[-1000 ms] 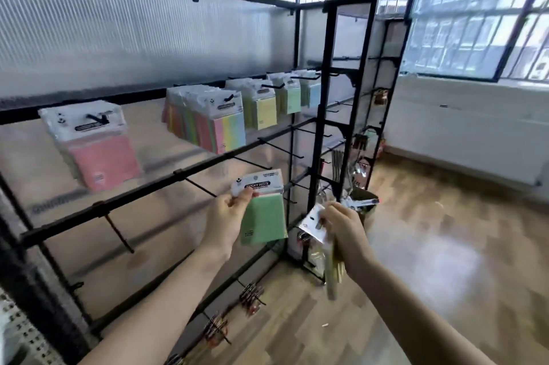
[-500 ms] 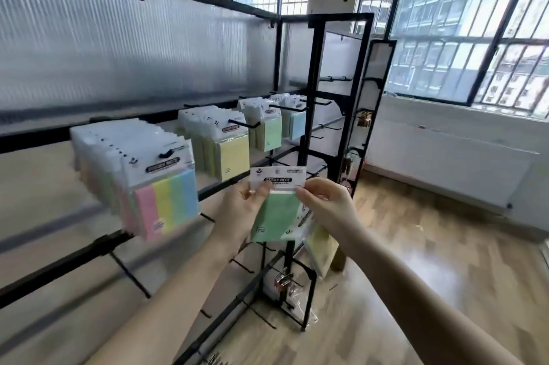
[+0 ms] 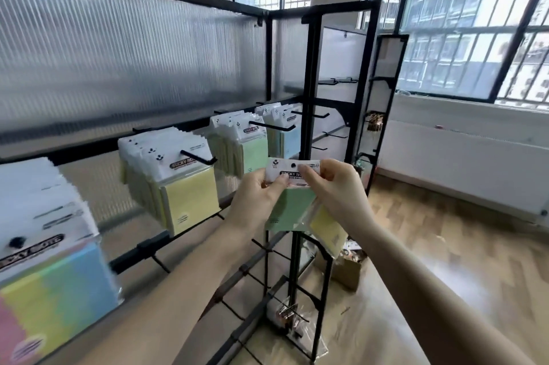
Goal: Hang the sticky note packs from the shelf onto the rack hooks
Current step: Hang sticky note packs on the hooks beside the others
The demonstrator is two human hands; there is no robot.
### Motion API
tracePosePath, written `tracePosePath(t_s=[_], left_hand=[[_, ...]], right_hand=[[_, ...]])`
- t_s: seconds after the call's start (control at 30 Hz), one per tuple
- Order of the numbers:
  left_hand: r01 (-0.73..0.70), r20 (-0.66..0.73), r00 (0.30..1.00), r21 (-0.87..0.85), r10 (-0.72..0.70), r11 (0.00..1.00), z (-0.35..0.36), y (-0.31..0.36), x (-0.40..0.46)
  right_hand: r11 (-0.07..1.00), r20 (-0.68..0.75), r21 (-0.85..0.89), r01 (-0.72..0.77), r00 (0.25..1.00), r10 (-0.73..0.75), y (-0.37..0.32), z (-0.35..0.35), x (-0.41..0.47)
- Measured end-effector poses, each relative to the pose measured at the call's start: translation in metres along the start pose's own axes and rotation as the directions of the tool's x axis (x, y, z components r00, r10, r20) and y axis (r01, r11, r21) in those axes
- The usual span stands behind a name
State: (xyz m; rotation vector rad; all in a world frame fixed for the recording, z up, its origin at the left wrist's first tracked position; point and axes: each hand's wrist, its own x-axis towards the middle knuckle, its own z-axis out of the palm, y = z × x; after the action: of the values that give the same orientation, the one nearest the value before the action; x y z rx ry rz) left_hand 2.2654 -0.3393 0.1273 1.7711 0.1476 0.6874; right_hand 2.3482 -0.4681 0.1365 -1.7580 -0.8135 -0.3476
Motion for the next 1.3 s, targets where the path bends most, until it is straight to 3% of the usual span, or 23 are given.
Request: tracePosePath(t_s=[0.13,0.33,0.67,0.83,1.03,1.3], left_hand=[[-0.06,-0.109,0.991,0.116,0.073,0.991,0.01,0.008,0.032],[-0.168,-0.333,0.909,0.259,0.251,0.951,0.023,0.021,0.07],[-0.209,-0.411,0.856,0.278,0.313,0.938,0.038,0.017,0.081],[-0.129,-0.454,0.844,0.348,0.287,0.929,0.038,0.006,0.075],[0.039,-0.658,0.645,0.536,0.388,0.843,0.029,-0.009,0.082],[0.264,-0.723,0.554,0.622,0.412,0.737,0.011,-0.017,0.102]], right_hand=[[0.992,0.023,0.119,0.047,0.998,-0.05,0.015,0.003,0.041],[0.929,0.053,0.353,0.112,0.989,-0.14,0.037,0.011,0.092],[0.815,0.287,0.576,0.056,0.92,-0.266,0.064,0.023,0.129],[0.796,0.366,0.605,0.027,0.878,-0.307,0.071,0.031,0.135],[0.842,0.321,0.533,0.079,0.902,-0.288,0.082,0.06,0.146],[0.908,0.222,0.402,0.121,0.949,-0.225,0.081,0.095,0.153]])
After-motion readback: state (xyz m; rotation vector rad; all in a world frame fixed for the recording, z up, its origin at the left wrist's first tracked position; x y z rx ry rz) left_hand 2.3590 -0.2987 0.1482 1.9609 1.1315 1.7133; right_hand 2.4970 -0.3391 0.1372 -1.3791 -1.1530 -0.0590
